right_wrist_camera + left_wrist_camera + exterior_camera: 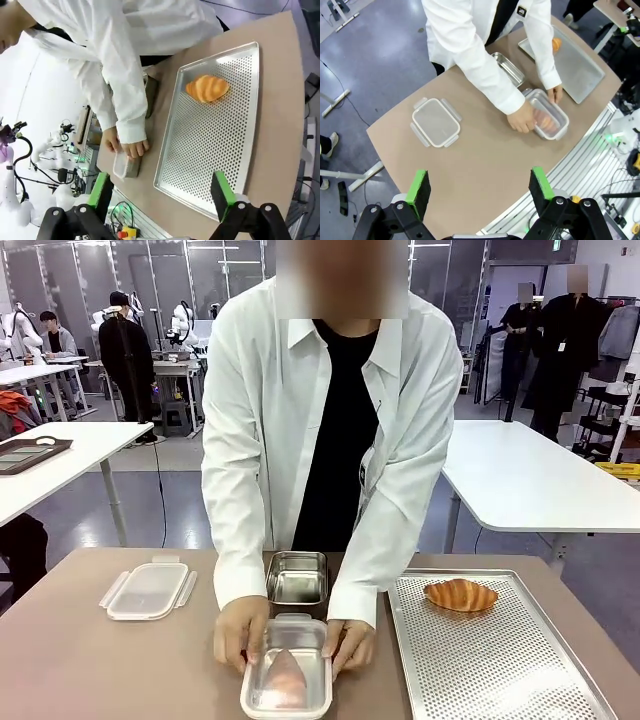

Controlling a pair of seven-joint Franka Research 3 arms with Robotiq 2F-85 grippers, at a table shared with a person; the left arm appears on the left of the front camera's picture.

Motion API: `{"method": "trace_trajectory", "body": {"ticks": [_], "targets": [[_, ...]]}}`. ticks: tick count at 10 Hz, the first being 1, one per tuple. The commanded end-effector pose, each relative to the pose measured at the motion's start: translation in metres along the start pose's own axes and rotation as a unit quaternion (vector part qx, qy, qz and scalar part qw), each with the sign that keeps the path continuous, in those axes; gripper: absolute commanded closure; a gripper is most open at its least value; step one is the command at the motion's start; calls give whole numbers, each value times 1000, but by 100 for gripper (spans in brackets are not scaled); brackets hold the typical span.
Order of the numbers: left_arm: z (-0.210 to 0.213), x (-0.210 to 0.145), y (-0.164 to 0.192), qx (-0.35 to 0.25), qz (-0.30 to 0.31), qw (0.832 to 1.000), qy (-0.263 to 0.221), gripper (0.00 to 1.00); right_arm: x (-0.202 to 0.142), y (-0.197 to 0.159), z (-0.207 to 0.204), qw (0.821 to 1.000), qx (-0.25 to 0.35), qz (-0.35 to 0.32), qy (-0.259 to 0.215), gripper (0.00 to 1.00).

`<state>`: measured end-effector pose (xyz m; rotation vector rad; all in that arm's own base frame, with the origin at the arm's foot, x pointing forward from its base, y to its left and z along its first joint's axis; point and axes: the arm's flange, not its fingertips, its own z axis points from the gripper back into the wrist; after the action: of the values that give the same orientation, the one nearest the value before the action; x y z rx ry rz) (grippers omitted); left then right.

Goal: Place the bread into the airtight container.
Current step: Pick up a Butter Roll and place it into an empty Airtight Container.

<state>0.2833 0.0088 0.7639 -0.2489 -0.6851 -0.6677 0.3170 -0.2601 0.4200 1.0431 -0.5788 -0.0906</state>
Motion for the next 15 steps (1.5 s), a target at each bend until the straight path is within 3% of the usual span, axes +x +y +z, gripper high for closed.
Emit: {"method": "trace_trajectory", "body": {"ticks": [1,15], "targets": [[0,0,0,0,-9,1000,2,0,3,6,5,1000,-2,2,8,0],[0,0,0,0,-9,1000,2,0,3,6,5,1000,-2,2,8,0]]}}
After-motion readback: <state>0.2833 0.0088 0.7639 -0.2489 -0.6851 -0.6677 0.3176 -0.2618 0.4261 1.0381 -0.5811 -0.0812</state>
